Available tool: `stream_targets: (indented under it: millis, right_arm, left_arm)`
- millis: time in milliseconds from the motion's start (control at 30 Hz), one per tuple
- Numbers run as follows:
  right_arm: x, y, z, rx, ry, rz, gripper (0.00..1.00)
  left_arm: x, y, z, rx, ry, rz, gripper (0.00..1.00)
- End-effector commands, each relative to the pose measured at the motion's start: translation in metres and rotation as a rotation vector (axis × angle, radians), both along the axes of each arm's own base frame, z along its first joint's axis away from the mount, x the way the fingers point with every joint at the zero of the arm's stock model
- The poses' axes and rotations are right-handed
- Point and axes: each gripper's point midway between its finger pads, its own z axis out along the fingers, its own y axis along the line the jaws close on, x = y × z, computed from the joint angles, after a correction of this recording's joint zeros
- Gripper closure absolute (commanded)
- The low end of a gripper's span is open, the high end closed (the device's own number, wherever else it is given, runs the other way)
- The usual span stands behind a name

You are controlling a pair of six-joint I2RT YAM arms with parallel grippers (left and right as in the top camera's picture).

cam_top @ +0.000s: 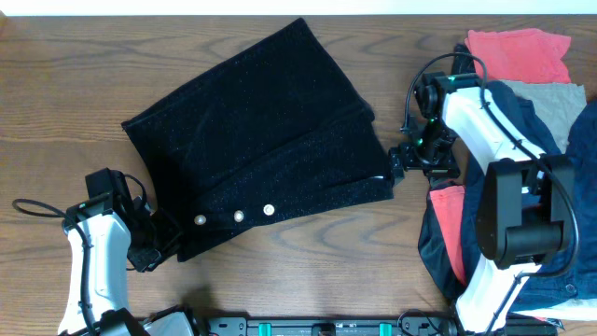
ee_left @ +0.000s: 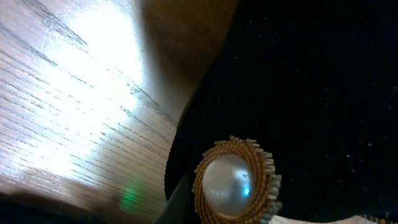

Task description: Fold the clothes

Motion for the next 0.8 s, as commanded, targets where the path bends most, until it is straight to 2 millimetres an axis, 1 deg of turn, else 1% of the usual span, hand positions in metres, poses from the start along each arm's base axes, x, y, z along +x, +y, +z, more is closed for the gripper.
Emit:
stream_targets:
  millis: [0,67,133,167,233,433,567,600,633,667,700,733,767]
  right_arm:
    - [0.009,0.013,0.026,0.115,-0.101,0.056,0.12]
    - [0.013,0.023,0.035,0.176,-0.153,0.109,0.09]
    - [0.015,0.026,0.037,0.183,-0.167,0.131,0.09]
    - [0.014,0.028,0.037,0.186,-0.166,0.144,0.10]
    - [0.010,0.032,0.033,0.187,-0.150,0.157,0.14]
    - [-0.003,0.046,0.017,0.189,-0.121,0.206,0.29]
    - [-0.008,0.059,0.004,0.194,-0.134,0.253,0.31]
    - [-0.008,0.063,0.001,0.195,-0.142,0.261,0.34]
    - [-0.008,0.067,-0.003,0.197,-0.155,0.273,0.39]
    - [-0.006,0.070,-0.005,0.198,-0.167,0.278,0.47]
    - [-0.004,0.074,-0.007,0.200,-0.182,0.282,0.59]
    - [-0.001,0.077,-0.008,0.201,-0.197,0.281,0.81]
    - [0.004,0.081,-0.008,0.204,-0.221,0.275,0.99]
  left_arm:
    - [0.001,0.005,0.000,0.022,0.000,-0.002,0.94]
    - [0.001,0.005,0.000,0.022,0.000,-0.002,0.94]
    - [0.001,0.005,0.000,0.022,0.000,-0.002,0.94]
    - [0.001,0.005,0.000,0.022,0.000,-0.002,0.94]
    - [0.000,0.005,0.000,0.021,0.002,-0.002,0.94]
    - [0.000,0.005,0.000,0.021,0.002,-0.002,0.94]
    - [0.000,0.005,0.000,0.021,0.002,-0.002,0.94]
    - [0.000,0.005,0.000,0.021,0.003,-0.002,0.94]
    - [0.000,0.005,0.000,0.020,0.003,-0.002,0.94]
    - [0.000,0.005,0.000,0.020,0.003,-0.002,0.94]
    - [0.000,0.005,0.000,0.020,0.003,-0.002,0.94]
    - [0.000,0.005,0.000,0.020,0.003,-0.002,0.94]
    - [0.000,0.005,0.000,0.020,0.002,-0.002,0.94]
